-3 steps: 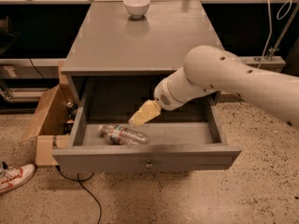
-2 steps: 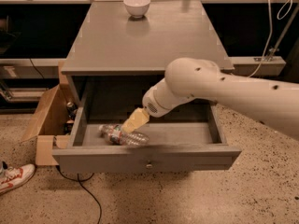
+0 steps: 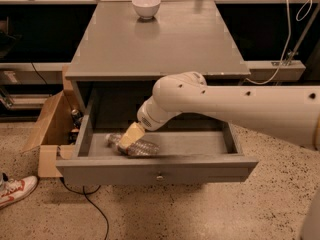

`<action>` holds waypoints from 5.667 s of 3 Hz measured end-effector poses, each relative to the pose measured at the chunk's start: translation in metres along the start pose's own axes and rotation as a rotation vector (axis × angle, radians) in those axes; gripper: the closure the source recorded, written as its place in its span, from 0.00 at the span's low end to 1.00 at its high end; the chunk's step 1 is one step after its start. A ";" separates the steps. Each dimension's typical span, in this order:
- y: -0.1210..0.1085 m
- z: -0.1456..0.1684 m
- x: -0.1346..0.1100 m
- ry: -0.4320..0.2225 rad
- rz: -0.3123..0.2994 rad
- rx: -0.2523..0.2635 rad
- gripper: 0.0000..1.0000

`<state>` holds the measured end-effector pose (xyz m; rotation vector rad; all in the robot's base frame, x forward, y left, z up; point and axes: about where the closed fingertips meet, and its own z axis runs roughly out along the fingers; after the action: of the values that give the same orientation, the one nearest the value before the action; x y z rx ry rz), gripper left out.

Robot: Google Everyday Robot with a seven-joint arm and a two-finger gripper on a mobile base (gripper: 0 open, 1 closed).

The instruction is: Pick water bottle from top drawer and place on counter

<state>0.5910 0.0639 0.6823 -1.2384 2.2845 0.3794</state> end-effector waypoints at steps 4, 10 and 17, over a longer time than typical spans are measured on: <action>-0.002 0.076 0.025 0.073 0.025 -0.020 0.50; -0.117 -0.178 0.012 -0.244 0.013 0.169 1.00; -0.275 -0.143 -0.148 -0.387 0.140 0.218 0.50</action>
Offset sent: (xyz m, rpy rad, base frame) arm 0.0190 0.0221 -0.0809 -0.0518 0.0733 0.0031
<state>0.8455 -0.0498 0.8833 -0.8190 2.0193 0.3713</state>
